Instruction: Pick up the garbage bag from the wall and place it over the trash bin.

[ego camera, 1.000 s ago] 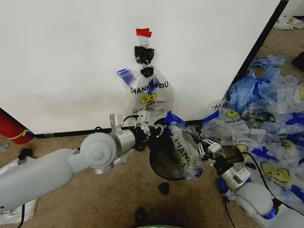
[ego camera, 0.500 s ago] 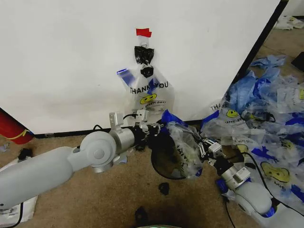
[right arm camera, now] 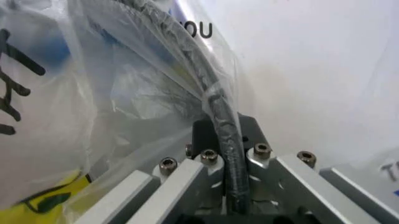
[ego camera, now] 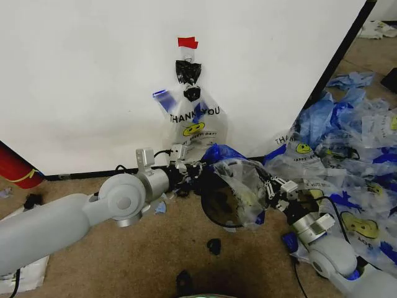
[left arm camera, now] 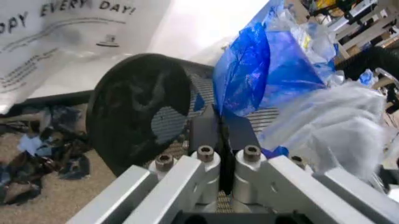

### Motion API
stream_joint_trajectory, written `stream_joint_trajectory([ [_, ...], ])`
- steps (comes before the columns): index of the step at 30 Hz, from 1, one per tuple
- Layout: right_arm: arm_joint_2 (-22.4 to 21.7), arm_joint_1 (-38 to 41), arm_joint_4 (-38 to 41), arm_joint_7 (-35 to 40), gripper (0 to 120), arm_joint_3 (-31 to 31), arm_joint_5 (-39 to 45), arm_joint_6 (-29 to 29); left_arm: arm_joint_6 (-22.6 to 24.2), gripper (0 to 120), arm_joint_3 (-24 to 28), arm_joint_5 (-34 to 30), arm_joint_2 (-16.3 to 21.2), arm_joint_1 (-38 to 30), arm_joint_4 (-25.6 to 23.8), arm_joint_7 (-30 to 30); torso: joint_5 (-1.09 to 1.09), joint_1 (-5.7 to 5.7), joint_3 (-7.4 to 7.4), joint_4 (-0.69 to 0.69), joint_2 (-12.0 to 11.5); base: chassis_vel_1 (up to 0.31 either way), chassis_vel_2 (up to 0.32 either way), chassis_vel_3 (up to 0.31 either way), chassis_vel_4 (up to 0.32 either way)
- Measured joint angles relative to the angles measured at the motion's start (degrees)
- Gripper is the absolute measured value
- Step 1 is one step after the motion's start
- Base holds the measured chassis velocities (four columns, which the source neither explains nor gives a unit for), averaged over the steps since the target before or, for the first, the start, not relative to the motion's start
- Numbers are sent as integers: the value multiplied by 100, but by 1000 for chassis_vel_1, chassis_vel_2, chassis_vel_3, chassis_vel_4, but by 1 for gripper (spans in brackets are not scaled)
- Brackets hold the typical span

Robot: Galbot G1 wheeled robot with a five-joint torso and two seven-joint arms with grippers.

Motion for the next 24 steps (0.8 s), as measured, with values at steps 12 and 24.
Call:
stream_joint_trajectory([
  [12, -37, -118, 102, -197, 0, 28, 814, -41, -107, 0, 9, 112, 55, 36, 188, 250, 0, 0, 0, -1, 0, 0, 0, 0, 0],
  [24, 14, -68, 38, -167, 0, 85, 1453, -115, -133, 0, -61, 173, 81, 227, 263, 282, 2, 0, 0, -1, 0, 0, 0, 0, 0],
])
